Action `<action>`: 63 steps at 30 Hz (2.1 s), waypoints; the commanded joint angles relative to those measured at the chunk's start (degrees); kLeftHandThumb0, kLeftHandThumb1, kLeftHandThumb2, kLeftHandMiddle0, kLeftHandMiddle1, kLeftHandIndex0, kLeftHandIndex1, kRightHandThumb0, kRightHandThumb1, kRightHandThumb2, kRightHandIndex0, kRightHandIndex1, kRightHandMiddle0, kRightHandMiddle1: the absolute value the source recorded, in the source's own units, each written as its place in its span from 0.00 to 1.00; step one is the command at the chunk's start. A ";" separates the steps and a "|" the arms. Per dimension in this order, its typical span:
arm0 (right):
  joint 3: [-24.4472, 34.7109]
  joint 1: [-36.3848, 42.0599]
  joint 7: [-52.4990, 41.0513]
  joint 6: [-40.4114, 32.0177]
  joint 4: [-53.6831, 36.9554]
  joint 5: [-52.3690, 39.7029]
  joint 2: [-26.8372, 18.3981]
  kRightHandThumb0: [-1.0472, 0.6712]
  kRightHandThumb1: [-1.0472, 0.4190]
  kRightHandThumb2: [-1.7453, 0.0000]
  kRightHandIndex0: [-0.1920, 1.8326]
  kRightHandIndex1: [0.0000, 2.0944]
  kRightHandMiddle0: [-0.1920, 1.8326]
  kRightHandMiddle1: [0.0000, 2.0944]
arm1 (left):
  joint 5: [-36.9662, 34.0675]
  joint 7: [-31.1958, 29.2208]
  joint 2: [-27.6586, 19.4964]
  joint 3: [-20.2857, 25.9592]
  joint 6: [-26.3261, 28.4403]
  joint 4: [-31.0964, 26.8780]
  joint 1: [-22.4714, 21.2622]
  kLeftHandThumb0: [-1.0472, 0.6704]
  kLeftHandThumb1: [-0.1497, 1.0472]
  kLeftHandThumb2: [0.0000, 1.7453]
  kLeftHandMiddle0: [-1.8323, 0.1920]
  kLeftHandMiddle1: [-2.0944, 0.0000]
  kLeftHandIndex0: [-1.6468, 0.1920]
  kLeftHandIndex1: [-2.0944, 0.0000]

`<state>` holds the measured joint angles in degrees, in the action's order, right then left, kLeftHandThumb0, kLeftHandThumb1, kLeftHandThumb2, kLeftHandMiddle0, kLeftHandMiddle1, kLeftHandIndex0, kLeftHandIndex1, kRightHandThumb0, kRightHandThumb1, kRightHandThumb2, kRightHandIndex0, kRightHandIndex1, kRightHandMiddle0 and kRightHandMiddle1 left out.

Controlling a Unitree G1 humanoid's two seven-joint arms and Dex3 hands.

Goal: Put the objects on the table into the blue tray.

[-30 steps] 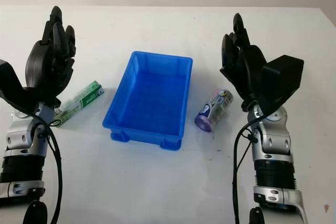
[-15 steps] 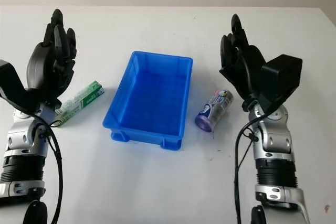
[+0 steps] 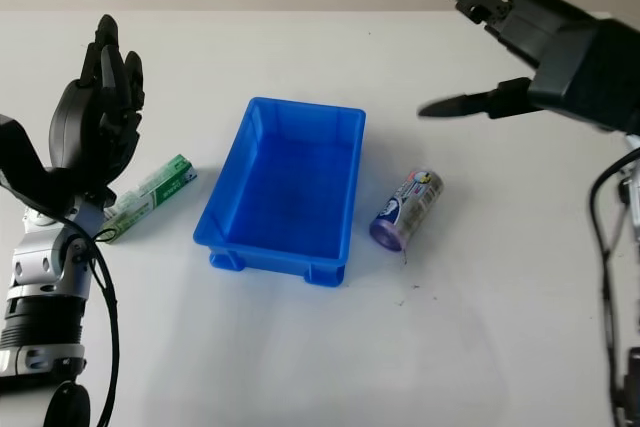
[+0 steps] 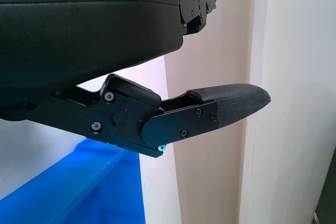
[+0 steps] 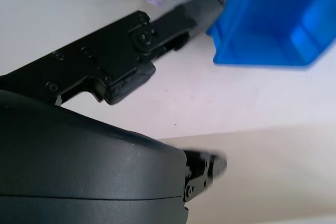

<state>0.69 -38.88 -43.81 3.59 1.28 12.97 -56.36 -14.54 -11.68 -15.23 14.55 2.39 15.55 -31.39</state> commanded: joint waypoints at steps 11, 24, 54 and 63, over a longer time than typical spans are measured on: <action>-4.25 7.10 -3.95 15.07 -0.31 7.66 -5.96 0.31 0.23 0.97 0.33 0.02 0.35 0.02 | 0.67 -0.69 -0.87 -1.04 1.00 -0.85 -1.45 0.15 1.00 0.39 1.00 1.00 1.00 1.00; -7.53 10.17 0.30 19.34 2.71 11.78 -2.35 0.35 0.18 0.96 0.31 0.02 0.30 0.02 | 0.56 -0.89 -0.96 -0.76 0.93 -1.23 -0.64 0.15 1.00 0.38 1.00 1.00 1.00 1.00; -15.31 1.94 37.91 43.12 29.24 32.88 5.43 0.30 0.00 0.92 0.62 1.00 0.54 1.00 | 0.84 0.13 -1.02 -0.75 2.88 -3.36 0.04 0.15 1.00 0.37 1.00 1.00 1.00 1.00; -15.35 -4.45 43.02 39.75 35.90 34.58 3.88 0.31 0.00 0.94 0.53 1.00 0.45 1.00 | 0.70 -0.36 -0.89 -0.51 2.65 -2.96 -0.19 0.15 1.00 0.36 1.00 1.00 1.00 1.00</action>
<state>-14.75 -41.58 -1.48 43.48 37.03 47.47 -51.41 -13.98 -11.90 -15.52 13.89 5.59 13.09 -31.75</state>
